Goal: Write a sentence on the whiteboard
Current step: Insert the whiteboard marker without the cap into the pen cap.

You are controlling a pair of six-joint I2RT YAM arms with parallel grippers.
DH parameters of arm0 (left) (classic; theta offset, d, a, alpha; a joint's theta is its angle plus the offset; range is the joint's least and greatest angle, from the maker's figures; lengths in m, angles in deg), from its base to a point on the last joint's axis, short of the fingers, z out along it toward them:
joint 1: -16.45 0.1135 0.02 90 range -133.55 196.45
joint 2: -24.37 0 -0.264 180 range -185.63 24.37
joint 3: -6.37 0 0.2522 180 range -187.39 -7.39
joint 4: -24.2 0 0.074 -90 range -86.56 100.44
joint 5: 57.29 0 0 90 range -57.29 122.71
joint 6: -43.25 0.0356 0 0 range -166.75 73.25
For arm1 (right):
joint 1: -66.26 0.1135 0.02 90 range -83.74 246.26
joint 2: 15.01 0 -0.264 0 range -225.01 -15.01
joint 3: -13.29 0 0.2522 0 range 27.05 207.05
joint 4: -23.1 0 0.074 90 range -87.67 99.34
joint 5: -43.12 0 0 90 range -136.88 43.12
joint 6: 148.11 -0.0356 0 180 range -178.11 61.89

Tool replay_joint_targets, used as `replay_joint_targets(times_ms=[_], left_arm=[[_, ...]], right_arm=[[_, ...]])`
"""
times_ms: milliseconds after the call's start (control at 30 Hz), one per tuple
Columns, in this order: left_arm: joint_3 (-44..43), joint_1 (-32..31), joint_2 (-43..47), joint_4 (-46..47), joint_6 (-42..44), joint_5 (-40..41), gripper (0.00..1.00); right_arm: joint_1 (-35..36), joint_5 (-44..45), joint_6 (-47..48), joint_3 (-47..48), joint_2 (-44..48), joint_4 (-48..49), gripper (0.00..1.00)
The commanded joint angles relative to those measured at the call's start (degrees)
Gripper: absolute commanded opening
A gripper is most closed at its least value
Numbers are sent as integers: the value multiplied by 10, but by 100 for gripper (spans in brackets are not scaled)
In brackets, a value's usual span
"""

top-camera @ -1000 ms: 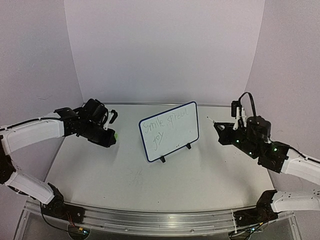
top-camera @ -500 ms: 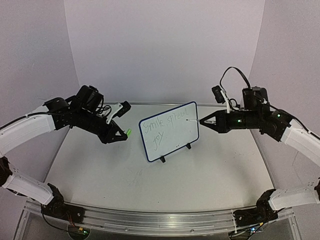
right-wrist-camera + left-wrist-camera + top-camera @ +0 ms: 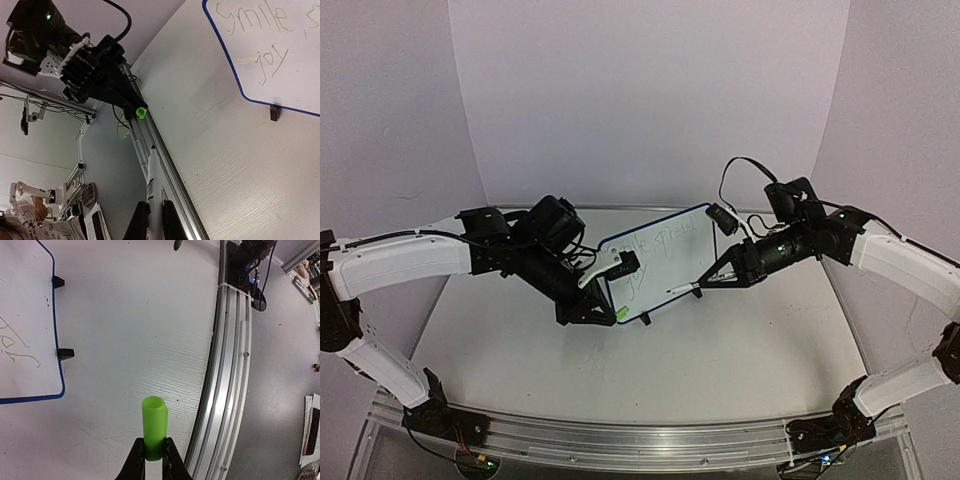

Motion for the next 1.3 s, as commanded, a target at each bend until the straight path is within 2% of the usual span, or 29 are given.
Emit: replay_joint_targets(times_ms=[0,500,1267], left_arm=[[-41,-19,-22,12,32,-16,0],[-63,-57,-50,4,42,-12,0],[-54,-66,-46,22,26,-19,0]], right_arm=[[10,-56,-4,7,0,-4,0],[44,-84,10,7,-50,-1,0],[58,-82,11,-9,-70,-1,0]])
